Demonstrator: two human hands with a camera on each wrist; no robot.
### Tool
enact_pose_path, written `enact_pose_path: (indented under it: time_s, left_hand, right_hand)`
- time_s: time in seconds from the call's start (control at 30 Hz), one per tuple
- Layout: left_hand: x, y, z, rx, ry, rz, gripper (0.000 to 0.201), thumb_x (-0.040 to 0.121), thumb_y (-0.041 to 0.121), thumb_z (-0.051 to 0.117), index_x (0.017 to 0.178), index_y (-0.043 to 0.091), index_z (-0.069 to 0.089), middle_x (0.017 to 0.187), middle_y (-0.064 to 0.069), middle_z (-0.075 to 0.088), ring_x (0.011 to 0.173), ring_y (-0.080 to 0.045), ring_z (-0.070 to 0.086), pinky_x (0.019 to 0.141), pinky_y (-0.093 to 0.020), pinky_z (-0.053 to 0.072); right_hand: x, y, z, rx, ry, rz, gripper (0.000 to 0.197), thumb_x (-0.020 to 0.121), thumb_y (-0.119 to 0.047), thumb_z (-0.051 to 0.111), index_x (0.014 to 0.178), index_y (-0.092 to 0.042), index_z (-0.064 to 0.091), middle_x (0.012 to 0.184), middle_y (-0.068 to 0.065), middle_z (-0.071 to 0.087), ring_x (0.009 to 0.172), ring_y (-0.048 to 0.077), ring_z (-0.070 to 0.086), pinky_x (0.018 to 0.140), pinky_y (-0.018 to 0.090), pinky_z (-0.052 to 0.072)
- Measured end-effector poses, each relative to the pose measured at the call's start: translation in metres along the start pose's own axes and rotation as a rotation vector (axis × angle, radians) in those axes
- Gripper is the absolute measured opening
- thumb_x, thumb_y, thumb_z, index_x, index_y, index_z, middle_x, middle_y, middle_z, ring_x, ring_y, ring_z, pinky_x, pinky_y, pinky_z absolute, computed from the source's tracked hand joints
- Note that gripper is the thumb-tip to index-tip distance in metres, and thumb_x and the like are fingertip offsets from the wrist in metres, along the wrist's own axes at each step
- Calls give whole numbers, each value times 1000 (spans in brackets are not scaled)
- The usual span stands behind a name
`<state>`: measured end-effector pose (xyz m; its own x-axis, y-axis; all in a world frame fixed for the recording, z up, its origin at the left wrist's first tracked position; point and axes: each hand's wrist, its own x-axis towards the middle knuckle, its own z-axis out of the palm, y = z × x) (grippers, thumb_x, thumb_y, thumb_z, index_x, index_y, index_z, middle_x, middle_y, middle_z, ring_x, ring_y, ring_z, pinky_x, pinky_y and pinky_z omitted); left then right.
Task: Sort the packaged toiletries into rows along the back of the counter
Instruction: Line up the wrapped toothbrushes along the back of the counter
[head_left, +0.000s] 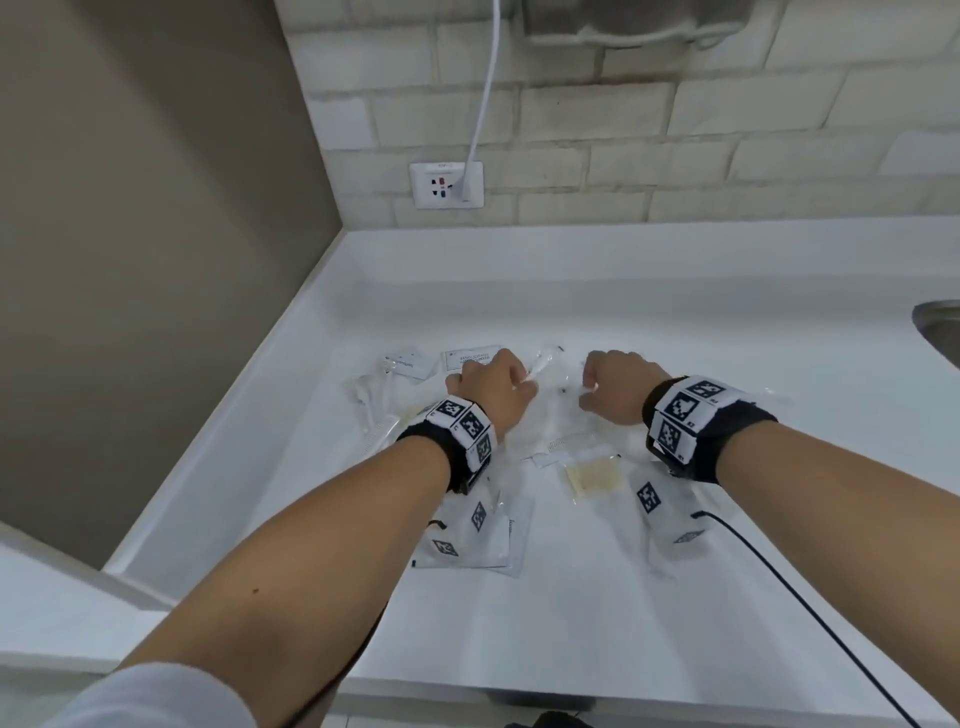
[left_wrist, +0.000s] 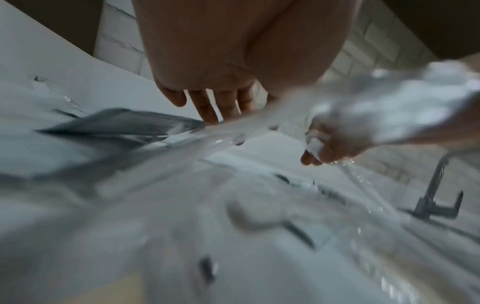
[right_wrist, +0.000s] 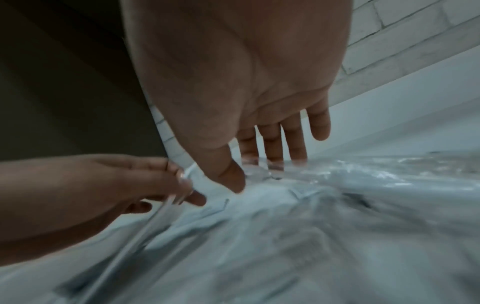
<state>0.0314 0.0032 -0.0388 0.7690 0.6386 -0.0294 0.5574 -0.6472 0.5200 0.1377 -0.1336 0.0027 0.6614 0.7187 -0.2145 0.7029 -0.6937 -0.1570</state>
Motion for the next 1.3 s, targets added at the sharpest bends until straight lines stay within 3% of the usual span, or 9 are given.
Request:
enact_pose_path:
  time_s: [0.17, 0.27, 0.4, 0.57, 0.77, 0.9, 1.03, 1.2, 1.3]
  left_hand:
    - [3, 10, -56, -721, 246, 41, 13, 90, 33, 58, 89, 27, 46, 92, 9, 69, 92, -15, 61, 94, -34, 43]
    - [1, 4, -97, -1052, 418, 27, 11, 95, 15, 49, 90, 19, 40, 75, 4, 62, 77, -16, 60, 81, -29, 48]
    - [5, -41, -129, -889, 540, -162, 21, 90, 32, 52, 97, 15, 41, 74, 2, 51, 62, -15, 48, 59, -29, 39]
    - [-5, -107, -117, -59, 21, -489, 81, 68, 65, 72, 119, 5, 53, 97, -9, 61, 87, -27, 62, 67, -28, 44]
    - [-8, -116, -97, 80, -87, -516, 68, 76, 59, 68, 117, 5, 59, 105, -10, 62, 90, -29, 61, 73, -31, 45]
    - [5, -115, -99, -73, -91, -499, 48, 86, 28, 66, 125, 1, 58, 106, -12, 59, 90, -22, 53, 76, -27, 41]
    - [8, -104, -107, -311, -48, -524, 37, 84, 35, 61, 104, 4, 59, 80, -6, 58, 70, -22, 57, 67, -25, 45]
    - [15, -73, -123, -738, 165, -238, 35, 81, 29, 57, 109, 11, 49, 110, -3, 63, 100, -21, 56, 74, -27, 39]
    - [11, -42, -133, -939, 199, -71, 21, 90, 20, 51, 109, 13, 45, 95, -1, 71, 100, -22, 65, 91, -32, 45]
  right_hand:
    - [8, -33, -17, 381, 189, -145, 21, 94, -26, 46, 104, -11, 37, 75, 2, 52, 71, 28, 54, 67, 35, 42]
    - [11, -56, -25, 547, 320, -207, 19, 95, -24, 45, 104, -9, 36, 67, 0, 48, 62, 25, 49, 61, 33, 39]
    - [19, -88, -32, 699, 302, -248, 25, 92, -28, 53, 105, -11, 40, 73, -2, 48, 61, 15, 47, 54, 28, 36]
    - [30, -114, -31, 676, 201, -254, 28, 86, -27, 61, 105, -9, 52, 87, 2, 54, 68, 19, 51, 57, 27, 40]
    - [29, -122, -16, 671, 179, -274, 13, 84, -21, 63, 85, -15, 52, 74, -7, 52, 64, 13, 49, 55, 23, 36]
    - [24, -126, -13, 676, 188, -266, 12, 85, -19, 63, 93, -11, 57, 75, -8, 52, 65, 12, 49, 55, 21, 36]
    - [20, -125, -16, 691, 232, -276, 16, 86, -18, 62, 99, -9, 59, 85, -2, 56, 65, 11, 51, 55, 19, 39]
    - [16, -114, -20, 762, 302, -219, 6, 86, -17, 60, 88, -13, 56, 79, -2, 56, 64, 16, 51, 55, 23, 40]
    - [6, -109, -25, 776, 319, -165, 21, 89, -20, 56, 83, 0, 56, 71, 5, 51, 62, 19, 44, 56, 27, 36]
